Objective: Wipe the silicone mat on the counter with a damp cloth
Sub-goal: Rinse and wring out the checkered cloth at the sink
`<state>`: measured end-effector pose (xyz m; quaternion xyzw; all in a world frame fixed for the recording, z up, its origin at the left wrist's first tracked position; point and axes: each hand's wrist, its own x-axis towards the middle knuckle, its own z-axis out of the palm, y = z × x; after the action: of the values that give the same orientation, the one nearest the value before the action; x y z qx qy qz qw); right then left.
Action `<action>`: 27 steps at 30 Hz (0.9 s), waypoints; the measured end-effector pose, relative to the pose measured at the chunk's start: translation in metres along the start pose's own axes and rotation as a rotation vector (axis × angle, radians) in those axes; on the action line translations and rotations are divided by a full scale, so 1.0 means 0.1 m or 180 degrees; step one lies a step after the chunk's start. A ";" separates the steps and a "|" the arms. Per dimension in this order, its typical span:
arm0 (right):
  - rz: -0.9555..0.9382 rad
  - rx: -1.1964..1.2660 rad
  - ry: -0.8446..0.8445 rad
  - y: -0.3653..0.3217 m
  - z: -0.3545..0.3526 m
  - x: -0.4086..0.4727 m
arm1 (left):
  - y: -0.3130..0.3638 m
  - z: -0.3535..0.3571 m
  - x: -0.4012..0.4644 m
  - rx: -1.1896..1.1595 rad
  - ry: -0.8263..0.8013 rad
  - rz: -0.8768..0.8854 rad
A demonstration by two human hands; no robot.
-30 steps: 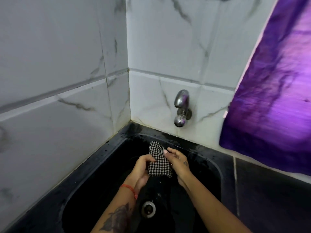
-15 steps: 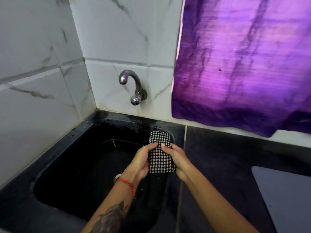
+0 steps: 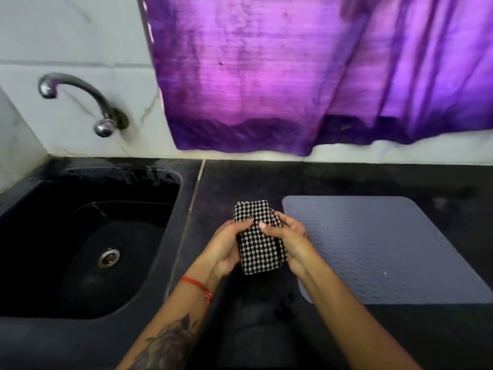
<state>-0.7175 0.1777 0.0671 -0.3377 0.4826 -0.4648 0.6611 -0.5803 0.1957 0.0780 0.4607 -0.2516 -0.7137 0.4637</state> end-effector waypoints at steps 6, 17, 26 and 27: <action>-0.0147 -0.0146 0.0326 -0.10 -0.75 -0.30 | -0.40 0.61 0.03 0.0082 -0.0349 -0.0585; -0.0613 -0.1248 0.0697 -0.01 -1.45 -0.49 | -0.76 1.22 0.26 0.0078 -0.0612 -0.0631; 0.0204 -0.0319 0.0691 -0.07 -1.72 -0.60 | -0.95 1.54 0.35 -0.0039 -0.0732 -0.0792; 0.0321 -0.0186 0.0682 -0.07 -1.75 -0.60 | -0.95 1.56 0.36 -0.0023 -0.0751 -0.0794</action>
<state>-0.8919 0.2325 0.0391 -0.2806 0.5802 -0.4501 0.6181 -0.7658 0.1947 0.0576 0.3997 -0.2426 -0.8158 0.3404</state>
